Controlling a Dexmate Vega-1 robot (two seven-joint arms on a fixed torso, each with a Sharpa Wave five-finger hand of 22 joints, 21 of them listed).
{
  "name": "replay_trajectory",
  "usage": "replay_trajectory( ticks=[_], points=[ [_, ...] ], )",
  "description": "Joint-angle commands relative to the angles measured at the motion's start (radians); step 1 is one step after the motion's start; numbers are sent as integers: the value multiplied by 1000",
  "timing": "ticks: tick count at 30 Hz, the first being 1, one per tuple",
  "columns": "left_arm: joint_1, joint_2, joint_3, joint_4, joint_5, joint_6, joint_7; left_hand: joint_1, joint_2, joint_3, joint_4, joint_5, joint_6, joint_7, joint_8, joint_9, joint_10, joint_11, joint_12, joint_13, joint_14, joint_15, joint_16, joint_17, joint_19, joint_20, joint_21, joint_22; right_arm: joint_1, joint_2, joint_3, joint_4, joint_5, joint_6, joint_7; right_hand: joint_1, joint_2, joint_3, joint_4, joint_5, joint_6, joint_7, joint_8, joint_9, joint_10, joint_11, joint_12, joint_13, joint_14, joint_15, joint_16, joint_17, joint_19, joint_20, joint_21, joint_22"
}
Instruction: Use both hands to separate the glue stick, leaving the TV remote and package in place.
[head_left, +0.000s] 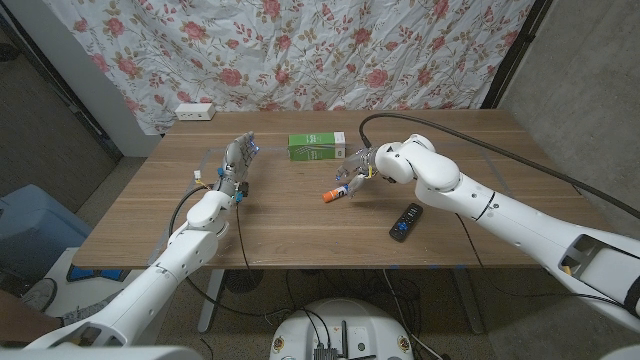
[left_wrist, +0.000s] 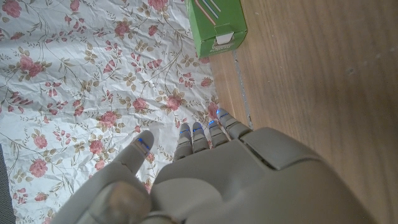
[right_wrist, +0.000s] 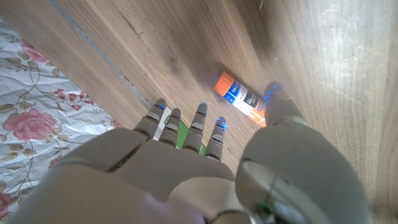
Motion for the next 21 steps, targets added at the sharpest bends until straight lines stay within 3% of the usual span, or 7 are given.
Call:
replay_trajectory(
  ticks=[1,21],
  points=[
    [-1,3,3,0,-1,4,-3,-5,86,1,4,4,9,2,-2,4,11,1,-3,2,-1,-1,-3,2,6,-3,-3,5,4,15,-24,33,-13,8,-25,16,-2,11,0,2,16,-2,5,3,14,-1,4,5,10,-1,8,4,9,-3,4,2],
    [29,9,-3,-26,-4,5,12,-6,86,2,5,4,9,3,-3,4,12,2,-4,2,0,0,-3,2,6,-3,-3,5,-16,13,-38,57,-69,10,-110,62,-18,16,4,-8,64,-3,16,6,94,-33,13,5,73,-47,27,5,59,-20,10,2]
  ],
)
